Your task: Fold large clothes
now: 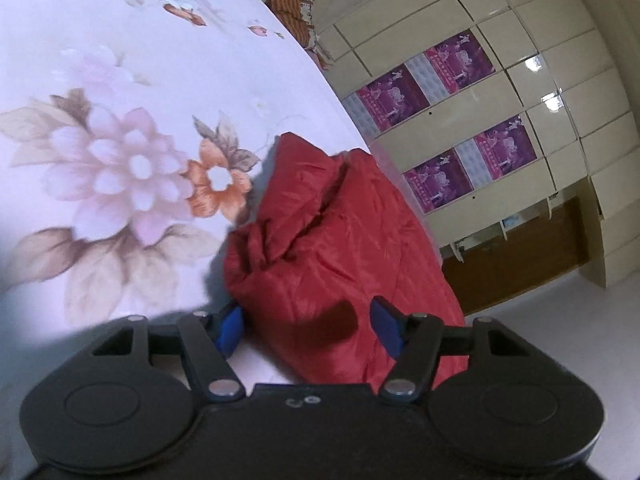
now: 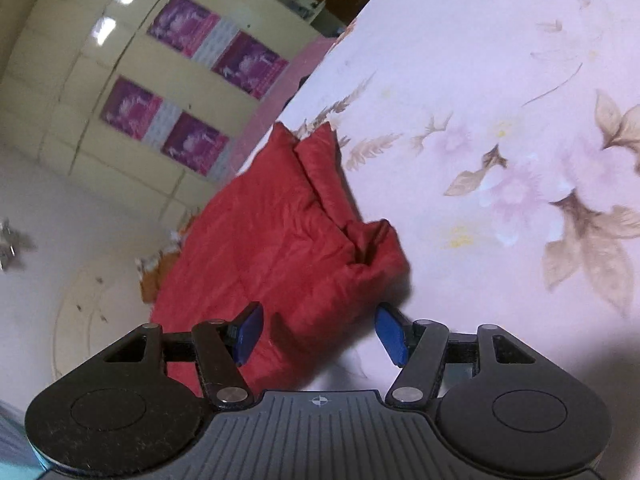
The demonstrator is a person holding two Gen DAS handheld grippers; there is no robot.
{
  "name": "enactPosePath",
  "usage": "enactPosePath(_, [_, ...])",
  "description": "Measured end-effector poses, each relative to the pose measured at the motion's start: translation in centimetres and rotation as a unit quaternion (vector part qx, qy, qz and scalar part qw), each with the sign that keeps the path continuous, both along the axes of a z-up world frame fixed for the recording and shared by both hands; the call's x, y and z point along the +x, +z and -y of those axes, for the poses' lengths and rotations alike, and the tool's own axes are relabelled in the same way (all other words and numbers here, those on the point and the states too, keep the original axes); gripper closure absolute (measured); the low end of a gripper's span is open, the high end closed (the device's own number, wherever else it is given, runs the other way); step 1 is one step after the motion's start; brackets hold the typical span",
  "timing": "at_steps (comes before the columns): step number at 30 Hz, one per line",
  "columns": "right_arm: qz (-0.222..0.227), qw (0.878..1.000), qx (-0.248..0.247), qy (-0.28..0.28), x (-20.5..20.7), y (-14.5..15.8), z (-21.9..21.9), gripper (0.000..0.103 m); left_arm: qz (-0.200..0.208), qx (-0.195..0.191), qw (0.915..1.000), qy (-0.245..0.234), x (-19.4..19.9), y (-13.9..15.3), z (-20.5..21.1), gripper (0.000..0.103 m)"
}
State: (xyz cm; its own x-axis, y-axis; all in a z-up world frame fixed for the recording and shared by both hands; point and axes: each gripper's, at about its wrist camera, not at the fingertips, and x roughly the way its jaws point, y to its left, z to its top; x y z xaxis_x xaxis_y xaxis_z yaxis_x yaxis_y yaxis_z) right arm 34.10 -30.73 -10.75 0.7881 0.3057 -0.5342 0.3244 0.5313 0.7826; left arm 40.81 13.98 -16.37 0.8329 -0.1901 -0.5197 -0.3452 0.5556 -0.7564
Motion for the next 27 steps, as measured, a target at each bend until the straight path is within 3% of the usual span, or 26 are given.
enactPosePath(7, [0.008,1.000,-0.002,-0.006,2.9,-0.7,-0.5,0.042,0.005,0.007,0.9999,-0.006,3.1,-0.6,-0.1,0.051])
enactPosePath(11, [0.008,1.000,-0.018,0.006,4.7,-0.8,-0.8,0.043,0.000,0.016,0.9997,-0.016,4.3,-0.7,-0.1,0.065])
enactPosePath(12, [0.006,1.000,-0.028,0.012,5.1,-0.7,-1.0,0.051,-0.001,0.022,0.9995,-0.022,4.6,-0.7,-0.1,0.068])
enactPosePath(13, [0.004,0.999,-0.033,0.027,5.6,-0.8,-1.1,0.072,-0.002,0.031,0.9991,-0.029,4.8,-0.6,0.1,0.072])
enactPosePath(16, [0.012,0.998,-0.035,0.041,5.9,-0.5,-1.1,0.084,-0.004,0.059,0.9973,-0.042,4.8,0.1,0.7,0.080])
enactPosePath(21, [0.029,0.996,-0.052,0.059,4.3,1.1,-0.6,0.088,-0.001,0.063,0.9969,-0.046,3.3,1.5,1.3,0.085])
enactPosePath(27, [0.022,0.994,-0.072,0.077,0.3,2.3,1.0,0.088,-0.003,0.054,0.9973,-0.049,-1.7,2.3,3.2,0.085])
